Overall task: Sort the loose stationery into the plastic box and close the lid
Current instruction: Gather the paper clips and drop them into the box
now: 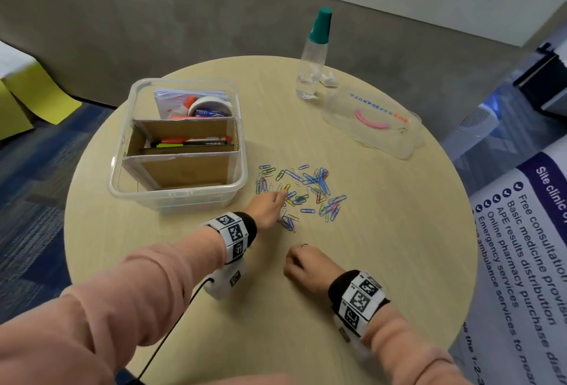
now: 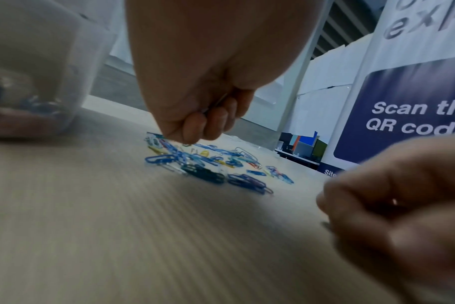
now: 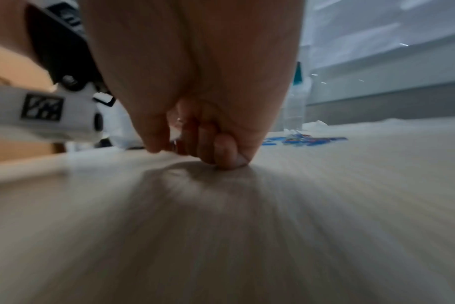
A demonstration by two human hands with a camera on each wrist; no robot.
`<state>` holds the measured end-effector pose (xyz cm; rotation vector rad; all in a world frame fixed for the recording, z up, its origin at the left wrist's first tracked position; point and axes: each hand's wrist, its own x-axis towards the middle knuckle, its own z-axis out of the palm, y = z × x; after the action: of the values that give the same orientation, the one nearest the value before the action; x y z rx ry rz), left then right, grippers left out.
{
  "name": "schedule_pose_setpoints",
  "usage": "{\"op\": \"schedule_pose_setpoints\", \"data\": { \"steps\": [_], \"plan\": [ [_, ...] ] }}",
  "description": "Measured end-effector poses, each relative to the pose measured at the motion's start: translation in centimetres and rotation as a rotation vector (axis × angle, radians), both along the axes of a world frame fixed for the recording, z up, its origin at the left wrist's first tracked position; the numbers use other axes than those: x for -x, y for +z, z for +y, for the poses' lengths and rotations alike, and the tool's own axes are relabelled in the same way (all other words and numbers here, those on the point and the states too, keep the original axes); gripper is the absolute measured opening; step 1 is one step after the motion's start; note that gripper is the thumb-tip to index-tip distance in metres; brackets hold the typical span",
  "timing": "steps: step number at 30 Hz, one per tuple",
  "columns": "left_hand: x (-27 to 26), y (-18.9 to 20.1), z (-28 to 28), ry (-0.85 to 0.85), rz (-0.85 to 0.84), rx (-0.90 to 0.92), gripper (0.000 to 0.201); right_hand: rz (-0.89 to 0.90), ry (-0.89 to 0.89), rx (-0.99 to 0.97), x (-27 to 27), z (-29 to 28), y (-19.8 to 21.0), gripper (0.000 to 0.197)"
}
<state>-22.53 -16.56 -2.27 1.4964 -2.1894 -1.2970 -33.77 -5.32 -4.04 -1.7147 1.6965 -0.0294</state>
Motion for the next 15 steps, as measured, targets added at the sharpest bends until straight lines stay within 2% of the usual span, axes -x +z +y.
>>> {"op": "schedule_pose_setpoints", "data": {
  "steps": [2,4,6,7,10,13,15],
  "plan": [
    [0.4,0.1,-0.2,-0.068,-0.061,0.037,0.037,-0.223,-0.283,-0.049,1.0,-0.2,0.4,0.019],
    [0.6,-0.2,-0.4,-0.154,-0.107,0.060,0.031,-0.670,-0.747,-0.154,2.5,-0.5,0.3,0.029],
    [0.7,-0.5,-0.6,-0.249,-0.181,0.117,0.030,-1.131,-1.086,-0.230,4.0,-0.3,0.1,0.020],
    [0.7,-0.6,-0.7,-0.288,-0.225,0.156,0.032,-1.265,-1.172,-0.231,4.7,0.0,-0.1,0.013],
    [0.7,-0.6,-1.1,-0.309,-0.242,0.209,0.037,-1.460,-1.305,-0.145,5.9,0.6,-1.1,0.001],
    [0.6,-0.5,-1.2,-0.298,-0.163,0.213,0.027,-1.486,-1.318,-0.149,6.1,0.5,-1.7,0.003],
    [0.6,-0.4,-1.2,-0.350,-0.185,0.225,0.029,-1.478,-1.325,-0.173,6.2,0.4,-1.8,0.009]
  ]
}}
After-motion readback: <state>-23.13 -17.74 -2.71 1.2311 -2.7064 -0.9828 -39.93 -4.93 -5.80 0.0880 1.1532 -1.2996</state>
